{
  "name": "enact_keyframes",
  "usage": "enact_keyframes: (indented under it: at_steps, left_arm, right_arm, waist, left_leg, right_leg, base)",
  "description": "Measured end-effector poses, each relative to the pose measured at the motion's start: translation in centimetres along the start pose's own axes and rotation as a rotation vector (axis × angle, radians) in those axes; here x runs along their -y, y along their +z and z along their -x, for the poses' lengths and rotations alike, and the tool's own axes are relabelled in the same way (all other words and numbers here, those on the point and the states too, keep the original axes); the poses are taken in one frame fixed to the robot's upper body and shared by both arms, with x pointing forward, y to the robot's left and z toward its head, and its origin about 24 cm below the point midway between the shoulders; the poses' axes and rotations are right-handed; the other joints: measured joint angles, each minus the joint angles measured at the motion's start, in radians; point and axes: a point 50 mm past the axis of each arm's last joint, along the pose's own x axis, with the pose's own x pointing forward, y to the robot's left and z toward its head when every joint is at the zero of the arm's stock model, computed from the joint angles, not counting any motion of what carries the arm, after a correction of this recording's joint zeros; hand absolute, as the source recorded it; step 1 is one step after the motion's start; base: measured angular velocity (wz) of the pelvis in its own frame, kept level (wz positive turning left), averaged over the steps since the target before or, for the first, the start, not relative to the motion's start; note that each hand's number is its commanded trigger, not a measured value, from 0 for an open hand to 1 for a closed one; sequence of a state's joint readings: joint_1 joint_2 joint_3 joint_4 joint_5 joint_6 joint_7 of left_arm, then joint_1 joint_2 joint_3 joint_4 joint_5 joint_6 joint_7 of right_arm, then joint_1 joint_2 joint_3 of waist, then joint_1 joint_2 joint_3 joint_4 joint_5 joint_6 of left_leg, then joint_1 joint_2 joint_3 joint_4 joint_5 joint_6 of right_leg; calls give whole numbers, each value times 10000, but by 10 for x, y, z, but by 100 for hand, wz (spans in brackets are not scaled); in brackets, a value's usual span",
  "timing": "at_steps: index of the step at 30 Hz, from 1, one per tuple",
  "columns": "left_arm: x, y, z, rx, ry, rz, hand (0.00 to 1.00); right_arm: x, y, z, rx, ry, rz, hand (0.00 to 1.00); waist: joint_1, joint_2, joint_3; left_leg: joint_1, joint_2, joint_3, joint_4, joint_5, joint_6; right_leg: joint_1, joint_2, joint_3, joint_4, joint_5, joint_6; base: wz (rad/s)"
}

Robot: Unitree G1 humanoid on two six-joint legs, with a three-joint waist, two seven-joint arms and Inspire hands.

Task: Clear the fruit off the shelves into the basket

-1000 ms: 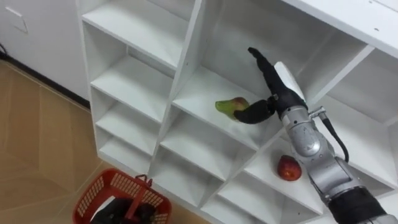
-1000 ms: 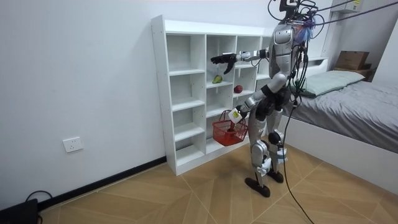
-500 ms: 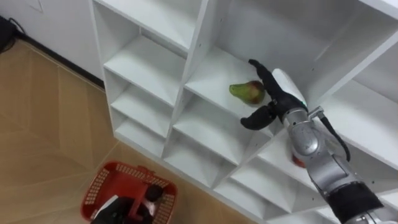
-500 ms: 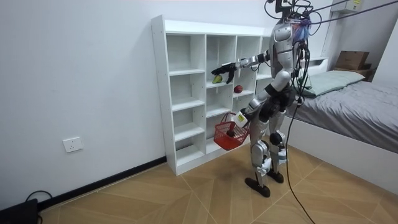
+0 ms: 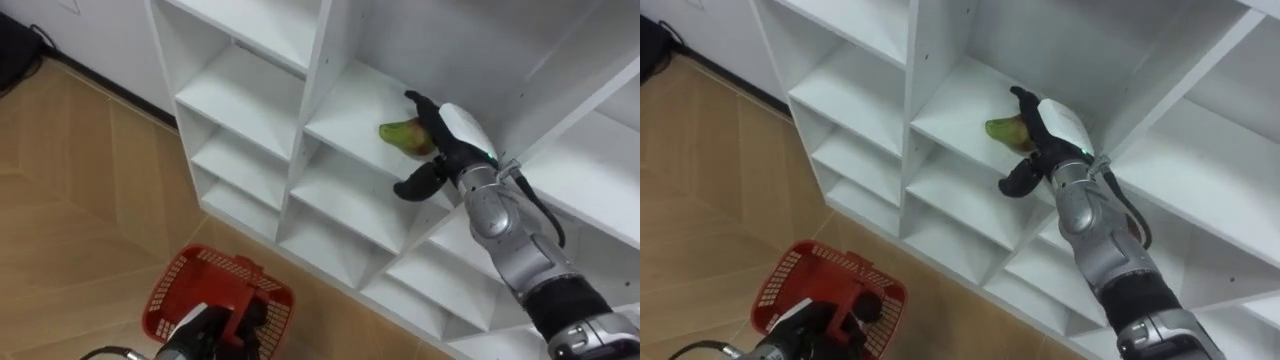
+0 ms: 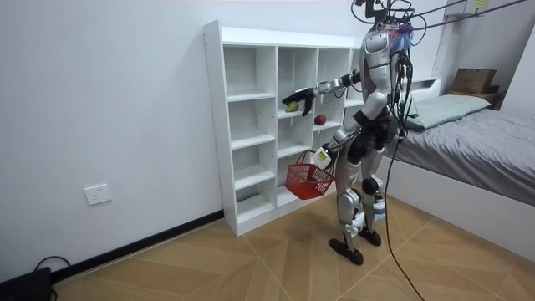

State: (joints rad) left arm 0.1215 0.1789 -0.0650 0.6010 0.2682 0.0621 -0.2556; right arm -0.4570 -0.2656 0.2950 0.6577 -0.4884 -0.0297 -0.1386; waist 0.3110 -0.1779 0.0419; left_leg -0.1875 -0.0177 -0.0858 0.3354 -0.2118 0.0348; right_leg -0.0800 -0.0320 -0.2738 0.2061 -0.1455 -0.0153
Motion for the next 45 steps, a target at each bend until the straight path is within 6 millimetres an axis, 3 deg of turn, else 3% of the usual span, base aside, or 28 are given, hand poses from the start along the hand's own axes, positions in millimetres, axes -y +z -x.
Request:
enact_keyframes:
  at_steps: [20,23,27,30,45]
  left_arm:
    - [12,7,-5,136,-84,-74,100]
    - [15,8,-5,174,-115,19,100]
    - [20,5,-5,110,-234,164,100]
    - [20,4,-4,73,-232,168,100]
    - [19,3,-4,60,-73,180,100]
  right_arm:
    - [11,20,-5,811,-534,205,0]
    - [13,23,-5,933,-618,169,0]
    - [22,31,-6,1215,-1184,56,0]
    - [26,34,-7,1336,-1467,41,0]
    - [27,33,-7,1273,-1544,-314,0]
  waist:
    - [-251,82,-16]
    - [-264,129,-43]
    - [-281,201,-152]
    - [-309,182,-166]
    - [-313,150,-129]
  left_leg:
    - [-282,39,303,7,30,29]
    - [-243,50,385,7,32,32]
    - [31,53,453,-169,59,44]
    - [274,58,453,-311,84,31]
    - [337,50,454,-310,83,32]
  right_leg:
    - [-360,-6,309,5,7,-8]
    - [-351,-4,390,1,9,-10]
    - [-185,-7,406,-3,18,-12]
    - [19,-7,407,-16,18,-12]
    - [97,-14,450,-4,18,-12]
  base:
    - [-3]
    - [-7]
    - [-4]
    - [0]
    - [0]
